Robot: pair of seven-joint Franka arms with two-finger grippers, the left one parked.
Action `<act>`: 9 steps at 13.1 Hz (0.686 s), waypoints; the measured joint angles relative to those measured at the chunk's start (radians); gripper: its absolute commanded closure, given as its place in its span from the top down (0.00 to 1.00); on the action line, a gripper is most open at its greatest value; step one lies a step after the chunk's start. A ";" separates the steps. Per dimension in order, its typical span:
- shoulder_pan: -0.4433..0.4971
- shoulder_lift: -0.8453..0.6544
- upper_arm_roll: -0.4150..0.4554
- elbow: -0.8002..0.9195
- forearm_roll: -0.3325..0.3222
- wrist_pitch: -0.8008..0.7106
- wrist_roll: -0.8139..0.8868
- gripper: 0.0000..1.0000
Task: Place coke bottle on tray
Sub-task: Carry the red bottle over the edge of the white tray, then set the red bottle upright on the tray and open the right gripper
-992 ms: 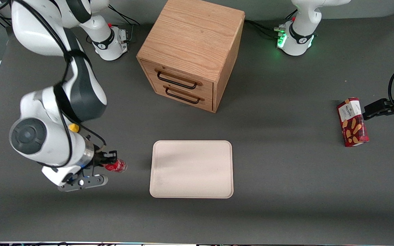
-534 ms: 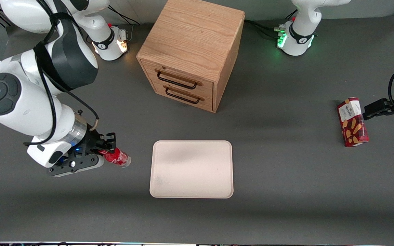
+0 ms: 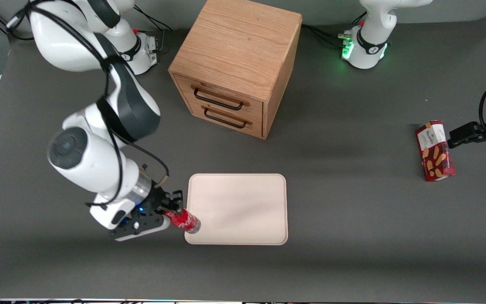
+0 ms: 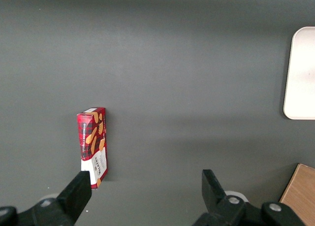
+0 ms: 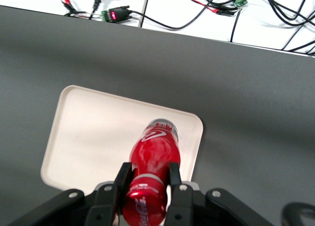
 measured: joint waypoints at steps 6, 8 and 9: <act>0.016 0.105 0.004 0.001 -0.050 0.054 0.000 0.00; 0.016 0.114 0.005 0.000 -0.053 0.053 0.000 0.00; 0.017 0.118 0.005 -0.001 -0.055 0.052 0.000 0.00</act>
